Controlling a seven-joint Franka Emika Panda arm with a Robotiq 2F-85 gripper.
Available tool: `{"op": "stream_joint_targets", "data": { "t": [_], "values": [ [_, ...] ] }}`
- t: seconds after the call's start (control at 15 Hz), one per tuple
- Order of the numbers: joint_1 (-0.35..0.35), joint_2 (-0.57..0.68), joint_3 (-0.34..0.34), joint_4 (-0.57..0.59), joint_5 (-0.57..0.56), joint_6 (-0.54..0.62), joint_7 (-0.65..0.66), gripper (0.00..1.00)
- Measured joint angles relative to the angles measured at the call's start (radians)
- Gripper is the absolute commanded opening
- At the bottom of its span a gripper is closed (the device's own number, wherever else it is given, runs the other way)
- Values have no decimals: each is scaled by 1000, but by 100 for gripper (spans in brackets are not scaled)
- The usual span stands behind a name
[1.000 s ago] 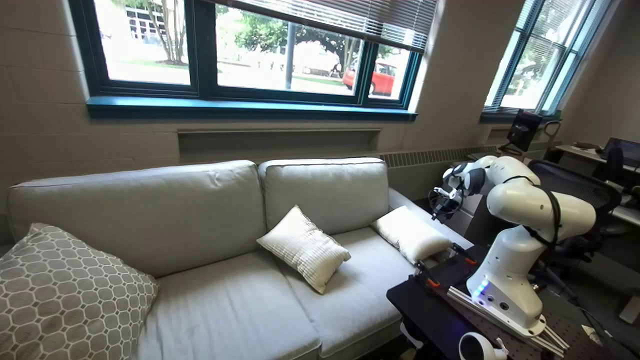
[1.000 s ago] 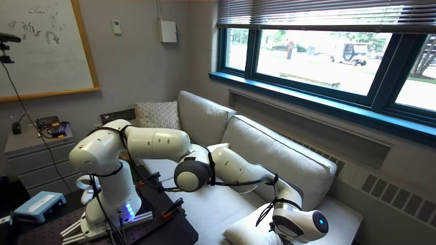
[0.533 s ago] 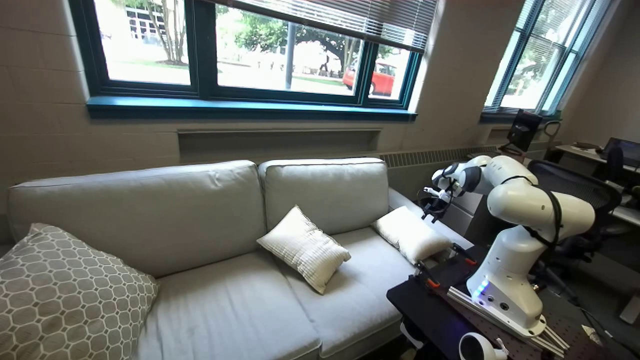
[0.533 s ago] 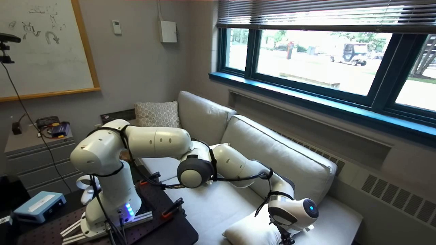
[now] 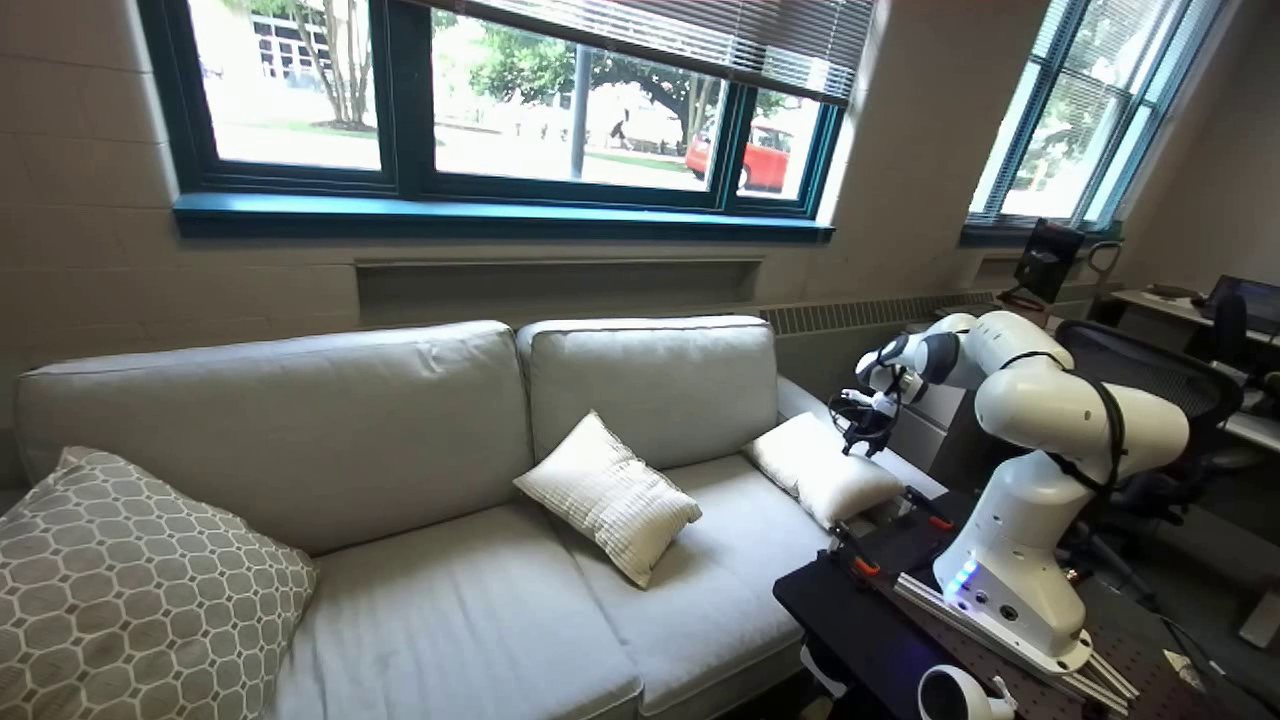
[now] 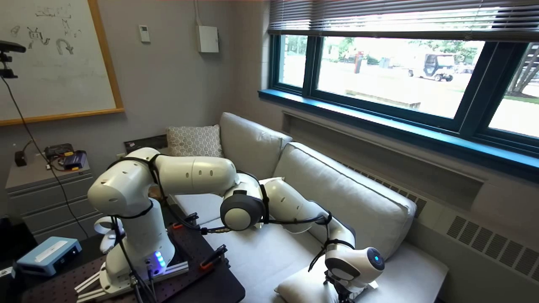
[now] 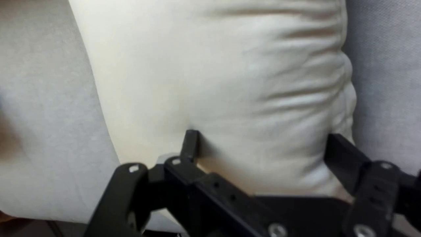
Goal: Take the pillows and move them to the right of the couch
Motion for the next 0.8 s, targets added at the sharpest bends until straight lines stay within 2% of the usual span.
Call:
{"op": "stream_joint_targets", "data": {
  "t": [0.53, 0.8],
  "values": [
    [1, -1, -13, -14, -26, 0, 0, 6],
    [0, -4, -21, -12, -28, -2, 0, 0]
  ]
}}
